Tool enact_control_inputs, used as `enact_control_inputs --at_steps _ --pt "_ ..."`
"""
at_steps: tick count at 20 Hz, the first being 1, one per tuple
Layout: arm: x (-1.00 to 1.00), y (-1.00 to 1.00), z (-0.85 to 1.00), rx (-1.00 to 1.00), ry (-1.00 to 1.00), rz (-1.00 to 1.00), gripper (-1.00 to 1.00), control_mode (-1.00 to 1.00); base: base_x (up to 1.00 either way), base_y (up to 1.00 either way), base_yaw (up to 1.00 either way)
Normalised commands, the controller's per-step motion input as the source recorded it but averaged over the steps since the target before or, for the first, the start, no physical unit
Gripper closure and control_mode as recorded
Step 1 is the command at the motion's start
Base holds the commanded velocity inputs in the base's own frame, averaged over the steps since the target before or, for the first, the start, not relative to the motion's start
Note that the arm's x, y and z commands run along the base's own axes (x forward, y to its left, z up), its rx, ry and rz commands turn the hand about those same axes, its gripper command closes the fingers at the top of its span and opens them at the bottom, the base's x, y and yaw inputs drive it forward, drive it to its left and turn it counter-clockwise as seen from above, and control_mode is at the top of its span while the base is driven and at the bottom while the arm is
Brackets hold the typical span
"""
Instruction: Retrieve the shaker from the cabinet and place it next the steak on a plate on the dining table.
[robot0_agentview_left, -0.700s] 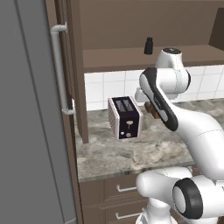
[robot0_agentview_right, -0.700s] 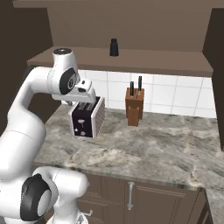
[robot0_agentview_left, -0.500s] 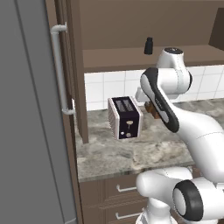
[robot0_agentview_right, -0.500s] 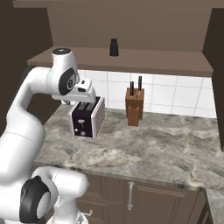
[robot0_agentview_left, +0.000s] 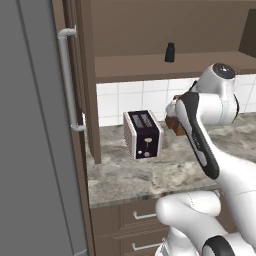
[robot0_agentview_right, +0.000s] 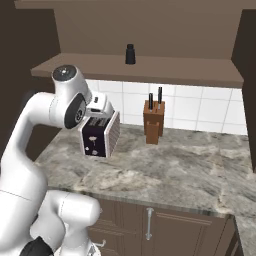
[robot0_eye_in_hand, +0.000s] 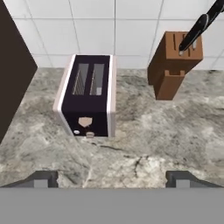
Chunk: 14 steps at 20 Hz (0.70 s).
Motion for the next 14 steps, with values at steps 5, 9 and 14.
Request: enact_control_inputs --at_steps 5,9,14 --pt "-0.04 -0.32 0.37 0.00 -0.31 0.00 -1.00 -1.00 0.00 0.00 0.00" --pt "0.00 -0.27 0.50 0.00 -0.11 0.00 -1.00 -1.00 0.00 0.00 0.00" --pt "0.02 -0.14 0.58 0.00 0.00 0.00 -1.00 -1.00 0.00 0.00 0.00"
